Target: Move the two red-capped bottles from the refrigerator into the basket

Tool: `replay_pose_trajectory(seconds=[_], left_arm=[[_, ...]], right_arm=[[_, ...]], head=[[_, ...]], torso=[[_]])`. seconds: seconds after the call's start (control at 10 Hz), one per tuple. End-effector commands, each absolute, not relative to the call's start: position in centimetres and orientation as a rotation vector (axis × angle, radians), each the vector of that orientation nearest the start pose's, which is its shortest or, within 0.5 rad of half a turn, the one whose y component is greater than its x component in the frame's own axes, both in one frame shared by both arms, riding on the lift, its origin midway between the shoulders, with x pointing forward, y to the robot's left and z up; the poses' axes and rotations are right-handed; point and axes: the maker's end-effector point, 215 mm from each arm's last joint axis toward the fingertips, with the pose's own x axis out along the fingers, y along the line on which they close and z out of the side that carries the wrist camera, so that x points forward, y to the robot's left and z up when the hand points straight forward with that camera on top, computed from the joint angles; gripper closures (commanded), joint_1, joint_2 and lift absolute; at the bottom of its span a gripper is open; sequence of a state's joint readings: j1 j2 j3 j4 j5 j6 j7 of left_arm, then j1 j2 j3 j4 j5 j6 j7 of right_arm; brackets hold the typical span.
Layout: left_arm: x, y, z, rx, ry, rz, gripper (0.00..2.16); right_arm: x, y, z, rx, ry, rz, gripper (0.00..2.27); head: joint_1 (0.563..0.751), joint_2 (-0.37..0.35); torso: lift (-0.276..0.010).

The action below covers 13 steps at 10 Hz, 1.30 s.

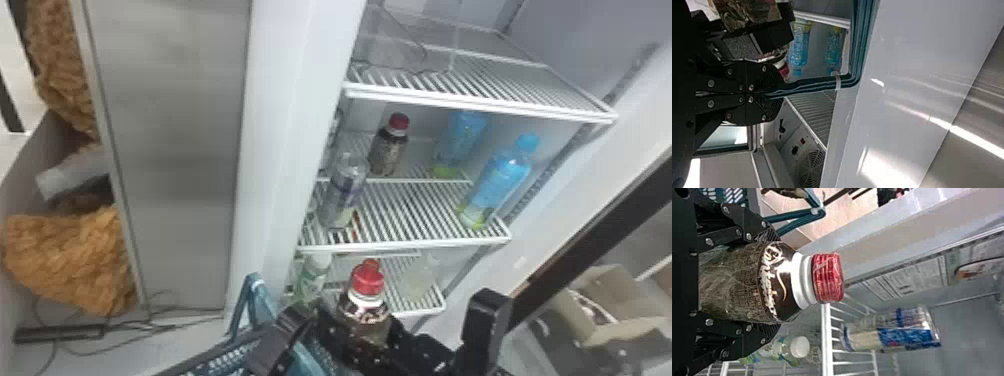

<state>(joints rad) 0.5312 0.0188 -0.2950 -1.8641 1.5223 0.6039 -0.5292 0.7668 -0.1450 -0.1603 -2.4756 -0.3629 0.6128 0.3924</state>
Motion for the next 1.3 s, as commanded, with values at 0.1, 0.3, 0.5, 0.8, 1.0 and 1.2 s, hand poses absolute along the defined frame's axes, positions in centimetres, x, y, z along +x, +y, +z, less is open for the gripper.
replay_pose_trajectory(seconds=[0.1, 0.3, 0.5, 0.8, 1.0, 1.2], left_arm=[[30.2, -6.3, -30.6, -1.809, 0.442, -0.899, 1.20], [30.2, -6.2, -30.6, -1.810, 0.440, -0.897, 1.20], [30.2, -6.1, -30.7, -1.810, 0.438, -0.892, 1.20], [30.2, -6.1, -30.8, -1.810, 0.439, -0.888, 1.20], [30.3, -6.1, -30.7, -1.809, 0.437, -0.890, 1.20], [30.2, -6.1, -30.7, -1.811, 0.437, -0.892, 1.20]], right_arm=[[33.2, -17.2, -37.2, 0.248, 0.459, 0.464, 0.38], [33.1, -17.1, -37.5, 0.277, 0.464, 0.465, 0.09], [34.2, -19.1, -36.1, 0.255, 0.405, 0.419, 0.13], [36.9, -25.1, -30.5, 0.189, 0.184, 0.266, 0.13], [37.5, -26.7, -28.9, 0.173, 0.124, 0.220, 0.13], [38.1, -27.8, -27.6, 0.166, 0.077, 0.186, 0.13]], head=[[0.695, -0.350], [0.695, -0.350], [0.695, -0.350], [0.695, -0.350], [0.695, -0.350], [0.695, -0.350]], torso=[[0.000], [0.000], [0.000], [0.000], [0.000], [0.000]])
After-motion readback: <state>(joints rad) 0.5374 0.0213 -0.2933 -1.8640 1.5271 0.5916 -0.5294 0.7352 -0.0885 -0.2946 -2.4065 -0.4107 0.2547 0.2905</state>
